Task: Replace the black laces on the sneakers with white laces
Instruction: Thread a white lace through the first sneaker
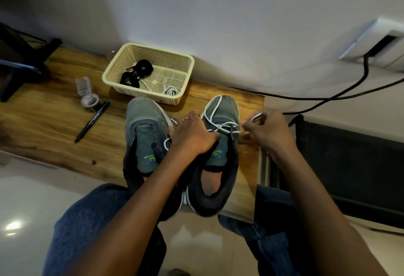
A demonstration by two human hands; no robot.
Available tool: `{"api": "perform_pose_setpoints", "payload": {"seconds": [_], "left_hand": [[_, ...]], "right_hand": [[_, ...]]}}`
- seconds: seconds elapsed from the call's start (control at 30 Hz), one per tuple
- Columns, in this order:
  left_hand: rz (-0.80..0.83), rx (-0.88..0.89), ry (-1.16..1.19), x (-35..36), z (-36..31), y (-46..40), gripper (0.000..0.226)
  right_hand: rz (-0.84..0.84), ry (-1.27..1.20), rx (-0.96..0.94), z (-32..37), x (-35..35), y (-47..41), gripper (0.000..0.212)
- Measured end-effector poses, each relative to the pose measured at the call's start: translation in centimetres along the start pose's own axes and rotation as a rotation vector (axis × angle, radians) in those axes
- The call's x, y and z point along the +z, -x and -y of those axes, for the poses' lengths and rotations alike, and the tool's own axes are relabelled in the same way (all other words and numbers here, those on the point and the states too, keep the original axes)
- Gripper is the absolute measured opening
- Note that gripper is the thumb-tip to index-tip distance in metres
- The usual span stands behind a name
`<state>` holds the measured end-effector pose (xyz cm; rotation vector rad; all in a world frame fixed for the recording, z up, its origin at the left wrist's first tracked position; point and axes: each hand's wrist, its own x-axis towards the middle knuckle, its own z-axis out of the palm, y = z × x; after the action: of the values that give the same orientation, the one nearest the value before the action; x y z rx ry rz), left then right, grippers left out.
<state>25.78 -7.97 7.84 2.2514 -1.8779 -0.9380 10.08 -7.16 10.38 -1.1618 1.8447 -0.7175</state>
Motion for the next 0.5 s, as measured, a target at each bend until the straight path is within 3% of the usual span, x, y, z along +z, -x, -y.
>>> {"api": "perform_pose_setpoints", "payload": {"seconds": [0.1, 0.17, 0.3, 0.33, 0.4, 0.5], "left_hand": [[-0.003, 0.01, -0.02, 0.0, 0.0, 0.1, 0.073], [-0.009, 0.008, -0.041, -0.1, 0.1, 0.1, 0.071], [-0.004, 0.005, -0.069, -0.2, 0.2, 0.1, 0.066], [-0.004, 0.004, -0.072, -0.3, 0.2, 0.2, 0.064], [-0.004, 0.003, -0.077, -0.4, 0.3, 0.1, 0.063], [-0.002, 0.004, -0.088, -0.5, 0.3, 0.2, 0.064]], "right_hand": [[0.134, 0.105, 0.045, 0.2, 0.9, 0.1, 0.013], [0.114, 0.08, 0.064, 0.4, 1.4, 0.0, 0.02], [-0.385, 0.081, -0.148, 0.8, 0.2, -0.1, 0.014], [-0.443, 0.072, -0.162, 0.8, -0.3, -0.2, 0.014], [-0.341, 0.114, -0.126, 0.4, -0.8, -0.3, 0.014], [0.029, 0.295, -0.039, 0.0, -0.5, -0.4, 0.006]]}}
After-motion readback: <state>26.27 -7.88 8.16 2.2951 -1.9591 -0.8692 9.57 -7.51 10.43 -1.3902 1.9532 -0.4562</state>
